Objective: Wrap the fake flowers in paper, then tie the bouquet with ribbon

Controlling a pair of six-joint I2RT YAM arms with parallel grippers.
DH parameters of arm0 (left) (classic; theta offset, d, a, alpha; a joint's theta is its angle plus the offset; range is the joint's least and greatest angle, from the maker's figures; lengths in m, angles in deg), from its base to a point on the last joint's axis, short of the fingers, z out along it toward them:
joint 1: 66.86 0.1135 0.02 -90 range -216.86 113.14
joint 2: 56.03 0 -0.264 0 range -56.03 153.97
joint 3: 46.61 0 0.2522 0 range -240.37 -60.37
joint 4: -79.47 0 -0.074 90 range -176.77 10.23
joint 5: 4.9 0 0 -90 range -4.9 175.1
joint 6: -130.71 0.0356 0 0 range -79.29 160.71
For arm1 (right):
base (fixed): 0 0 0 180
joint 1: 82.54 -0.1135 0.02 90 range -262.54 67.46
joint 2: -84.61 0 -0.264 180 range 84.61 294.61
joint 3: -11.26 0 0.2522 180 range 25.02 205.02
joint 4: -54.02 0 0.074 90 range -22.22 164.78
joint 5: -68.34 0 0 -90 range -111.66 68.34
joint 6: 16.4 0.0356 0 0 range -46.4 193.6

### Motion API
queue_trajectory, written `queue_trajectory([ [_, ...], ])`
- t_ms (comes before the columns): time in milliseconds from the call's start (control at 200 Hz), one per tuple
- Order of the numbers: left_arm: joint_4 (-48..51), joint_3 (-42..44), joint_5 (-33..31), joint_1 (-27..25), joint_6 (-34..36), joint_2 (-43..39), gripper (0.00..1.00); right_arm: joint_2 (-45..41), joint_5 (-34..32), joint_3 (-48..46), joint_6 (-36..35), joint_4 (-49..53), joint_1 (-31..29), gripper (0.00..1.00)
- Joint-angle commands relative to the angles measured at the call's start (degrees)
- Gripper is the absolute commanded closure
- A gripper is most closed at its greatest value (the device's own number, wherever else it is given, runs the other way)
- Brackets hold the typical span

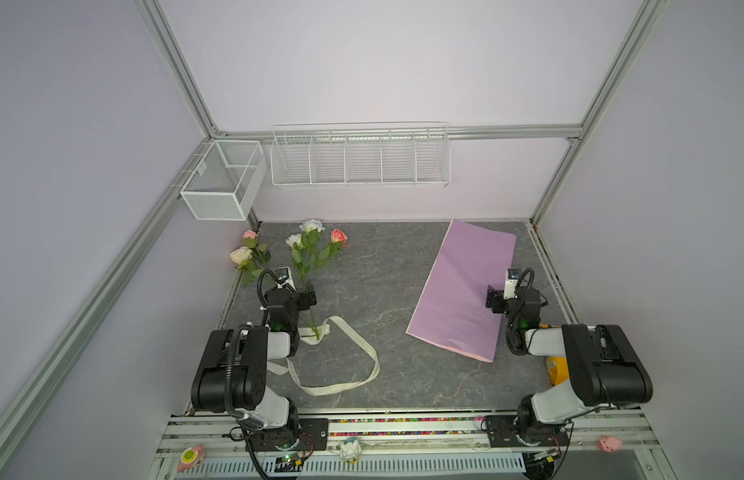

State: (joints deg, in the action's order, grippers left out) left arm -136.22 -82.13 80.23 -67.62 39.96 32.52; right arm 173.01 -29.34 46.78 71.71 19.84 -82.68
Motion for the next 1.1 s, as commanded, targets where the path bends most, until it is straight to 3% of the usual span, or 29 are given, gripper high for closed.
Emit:
queue_trajectory([
  [0,-1.2,-1.1,0.1,0.1,0.1,0.2,0.01,-0.7,0.4,0.3,0.6,-1.6,-0.1,0.12],
  [1095,-1.2,-1.1,0.1,0.1,0.2,0.2,0.01,-0.7,1.4,0.4,0.9,-1.5,0.4,0.12],
])
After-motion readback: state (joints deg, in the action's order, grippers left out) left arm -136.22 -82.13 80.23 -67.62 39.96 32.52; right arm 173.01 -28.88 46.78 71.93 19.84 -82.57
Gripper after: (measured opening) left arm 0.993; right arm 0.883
